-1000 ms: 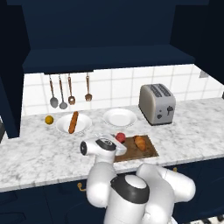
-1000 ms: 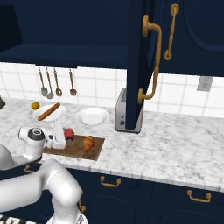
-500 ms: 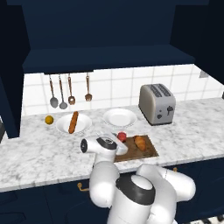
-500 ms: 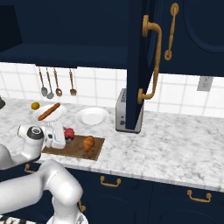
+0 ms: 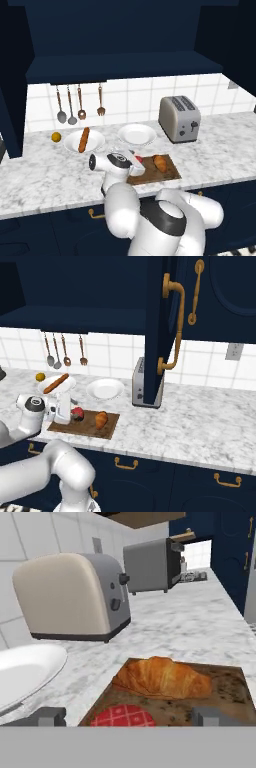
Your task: From the different types of pastries on the counter, select a croissant and place it on the cutting board. Then retrieve a jar of jam from the cabinet and place it alongside the croissant on the cutting board.
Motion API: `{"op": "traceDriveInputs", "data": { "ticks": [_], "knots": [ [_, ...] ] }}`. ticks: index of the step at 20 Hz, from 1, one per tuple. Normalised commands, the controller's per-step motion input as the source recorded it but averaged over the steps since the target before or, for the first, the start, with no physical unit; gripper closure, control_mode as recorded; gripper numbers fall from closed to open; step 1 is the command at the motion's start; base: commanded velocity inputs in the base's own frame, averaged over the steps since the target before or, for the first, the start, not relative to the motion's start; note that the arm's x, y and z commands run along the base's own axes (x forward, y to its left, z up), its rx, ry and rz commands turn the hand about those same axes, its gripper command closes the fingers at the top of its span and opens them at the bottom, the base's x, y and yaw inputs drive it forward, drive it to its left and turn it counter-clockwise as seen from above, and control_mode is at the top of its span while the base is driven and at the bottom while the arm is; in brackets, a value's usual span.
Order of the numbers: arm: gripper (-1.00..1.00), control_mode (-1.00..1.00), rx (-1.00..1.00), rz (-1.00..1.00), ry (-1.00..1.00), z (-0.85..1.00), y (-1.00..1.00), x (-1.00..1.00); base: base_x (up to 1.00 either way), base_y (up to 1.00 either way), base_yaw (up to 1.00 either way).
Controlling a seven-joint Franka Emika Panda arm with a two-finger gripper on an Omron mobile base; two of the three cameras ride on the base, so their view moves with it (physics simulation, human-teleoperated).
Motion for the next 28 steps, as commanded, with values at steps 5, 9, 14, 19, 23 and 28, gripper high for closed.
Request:
{"op": "traceDriveInputs", "data": {
  "ticks": [5,9,14,19,23,28],
  "knots": [
    [-1.00,-1.00,0.00,0.00,-0.14,0.78,0.06,-0.27,0.00,0.00,0.00],
    [-1.00,-1.00,0.00,0.05,-0.15,0.76,0.01,-0.78,0.00,0.00,0.00],
    [-1.00,-1.00,0.03,0.27,-0.01,0.52,0.00,-1.00,0.00,0.00,0.00],
    [-1.00,-1.00,0.13,0.06,0.00,0.58,-0.10,-0.94,0.00,0.00,0.00],
    [-1.00,-1.00,0.03,0.01,0.02,0.48,-0.13,-1.00,0.00,0.00,0.00],
    [-1.00,-1.00,0.00,0.00,0.00,0.14,-0.25,-0.99,0.00,0.00,0.00]
  ]
}}
